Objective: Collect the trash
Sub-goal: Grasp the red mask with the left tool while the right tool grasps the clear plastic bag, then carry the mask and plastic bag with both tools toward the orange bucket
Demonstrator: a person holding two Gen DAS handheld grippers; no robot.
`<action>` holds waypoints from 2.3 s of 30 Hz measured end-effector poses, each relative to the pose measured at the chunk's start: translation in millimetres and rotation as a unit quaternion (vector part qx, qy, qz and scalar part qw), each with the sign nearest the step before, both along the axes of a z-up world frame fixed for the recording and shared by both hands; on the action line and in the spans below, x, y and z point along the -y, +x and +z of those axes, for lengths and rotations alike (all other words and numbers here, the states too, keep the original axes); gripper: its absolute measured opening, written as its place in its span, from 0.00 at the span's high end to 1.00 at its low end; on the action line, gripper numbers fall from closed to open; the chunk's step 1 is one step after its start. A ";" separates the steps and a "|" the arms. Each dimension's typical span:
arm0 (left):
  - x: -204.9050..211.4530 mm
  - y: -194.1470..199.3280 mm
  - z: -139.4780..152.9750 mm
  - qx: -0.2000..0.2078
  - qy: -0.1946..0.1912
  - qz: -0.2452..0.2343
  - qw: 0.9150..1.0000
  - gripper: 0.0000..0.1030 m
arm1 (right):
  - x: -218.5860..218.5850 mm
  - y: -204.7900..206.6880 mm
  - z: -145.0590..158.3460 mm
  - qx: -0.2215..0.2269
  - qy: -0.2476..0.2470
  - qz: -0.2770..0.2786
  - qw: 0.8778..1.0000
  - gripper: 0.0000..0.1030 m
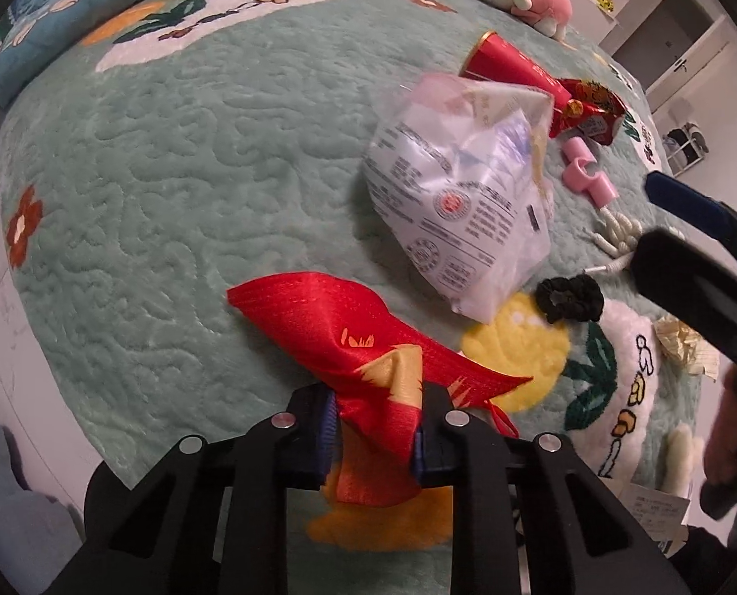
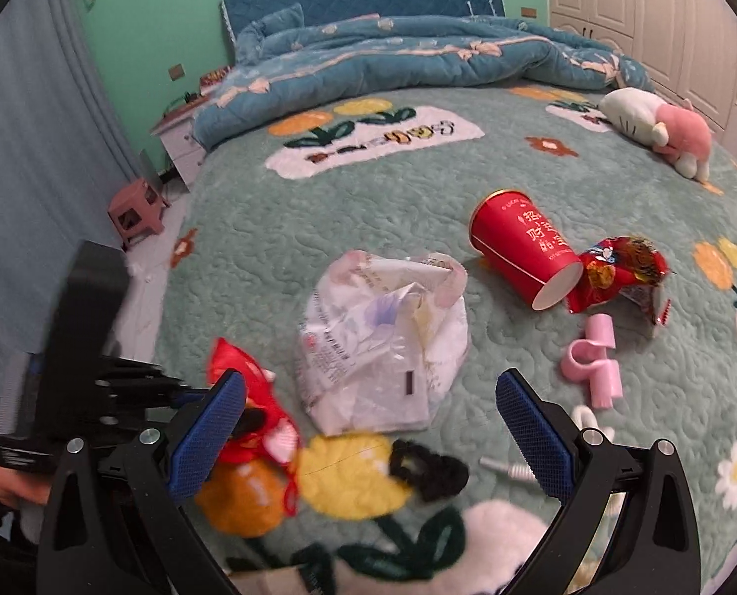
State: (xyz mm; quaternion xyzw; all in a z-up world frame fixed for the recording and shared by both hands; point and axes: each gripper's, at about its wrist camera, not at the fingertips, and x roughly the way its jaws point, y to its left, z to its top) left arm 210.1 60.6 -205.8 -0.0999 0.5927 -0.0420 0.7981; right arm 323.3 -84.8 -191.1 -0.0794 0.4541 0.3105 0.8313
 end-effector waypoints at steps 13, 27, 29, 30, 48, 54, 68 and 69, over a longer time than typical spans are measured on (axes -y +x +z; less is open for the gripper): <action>-21.4 31.0 -13.0 0.000 -0.023 0.011 1.000 0.83 | -30.4 48.1 -60.7 -0.085 -0.035 0.027 0.995 0.22; -25.0 14.0 2.1 0.033 -0.030 0.009 0.999 0.90 | -34.6 41.4 -51.2 -0.060 -0.026 0.061 0.996 0.92; -22.8 8.5 14.4 0.043 -0.030 0.006 0.999 0.90 | -29.8 31.6 -33.2 -0.048 -0.014 0.060 0.997 0.92; -21.7 2.9 24.9 0.054 -0.026 0.006 0.998 0.91 | -26.8 26.9 -23.4 -0.045 -0.005 0.059 0.997 0.92; 75.2 -67.6 152.0 0.197 0.014 -0.112 0.974 0.91 | 96.3 -119.0 131.9 0.077 0.144 -0.047 0.985 0.92; 148.1 -81.8 164.8 0.219 0.000 -0.212 0.952 0.90 | 176.3 -178.2 146.8 0.106 0.163 -0.143 0.971 0.92; 334.4 -112.5 141.1 0.196 -0.037 -0.441 0.875 0.91 | 353.6 -325.2 118.9 0.124 0.145 -0.400 0.897 0.92; 352.2 -115.8 135.1 0.187 -0.042 -0.459 0.867 0.91 | 366.0 -336.3 113.3 0.119 0.143 -0.418 0.889 0.92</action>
